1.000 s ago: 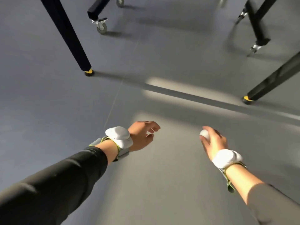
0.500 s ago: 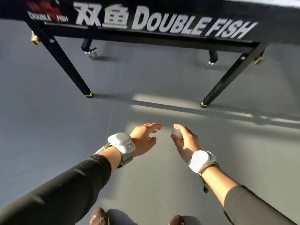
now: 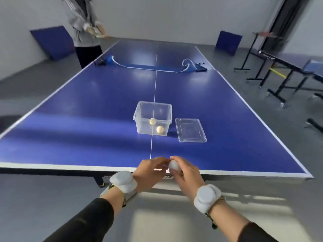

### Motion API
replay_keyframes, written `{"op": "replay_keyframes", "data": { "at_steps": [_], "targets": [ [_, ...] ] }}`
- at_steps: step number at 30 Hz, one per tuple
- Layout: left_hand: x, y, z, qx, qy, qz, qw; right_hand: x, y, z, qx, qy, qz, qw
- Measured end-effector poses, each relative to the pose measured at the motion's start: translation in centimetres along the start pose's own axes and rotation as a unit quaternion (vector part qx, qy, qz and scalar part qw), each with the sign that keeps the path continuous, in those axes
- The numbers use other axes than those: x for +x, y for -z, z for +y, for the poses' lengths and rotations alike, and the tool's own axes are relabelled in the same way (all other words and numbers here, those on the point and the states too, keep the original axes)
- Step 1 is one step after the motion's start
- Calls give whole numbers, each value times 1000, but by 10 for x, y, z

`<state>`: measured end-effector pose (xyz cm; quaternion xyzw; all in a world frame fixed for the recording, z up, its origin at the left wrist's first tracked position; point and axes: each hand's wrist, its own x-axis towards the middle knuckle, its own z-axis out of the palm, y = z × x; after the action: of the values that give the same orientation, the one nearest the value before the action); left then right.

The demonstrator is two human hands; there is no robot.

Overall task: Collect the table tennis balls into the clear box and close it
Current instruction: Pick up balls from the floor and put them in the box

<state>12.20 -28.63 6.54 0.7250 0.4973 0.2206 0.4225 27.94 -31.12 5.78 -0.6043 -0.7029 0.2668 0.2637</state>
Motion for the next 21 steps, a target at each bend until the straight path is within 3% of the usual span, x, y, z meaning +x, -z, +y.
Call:
{"op": "replay_keyframes", "data": {
  "at_steps": [7,11,21],
  "targets": [
    [19,119,62,39,-88,46,994,60,52,-105,13,59,45,997],
    [36,151,74,38,-126,69,989,87,66,-132,-17,69,78,994],
    [144,175,22,65,-82,29,994,211,50,-94,-104,0,30,994]
  ]
}}
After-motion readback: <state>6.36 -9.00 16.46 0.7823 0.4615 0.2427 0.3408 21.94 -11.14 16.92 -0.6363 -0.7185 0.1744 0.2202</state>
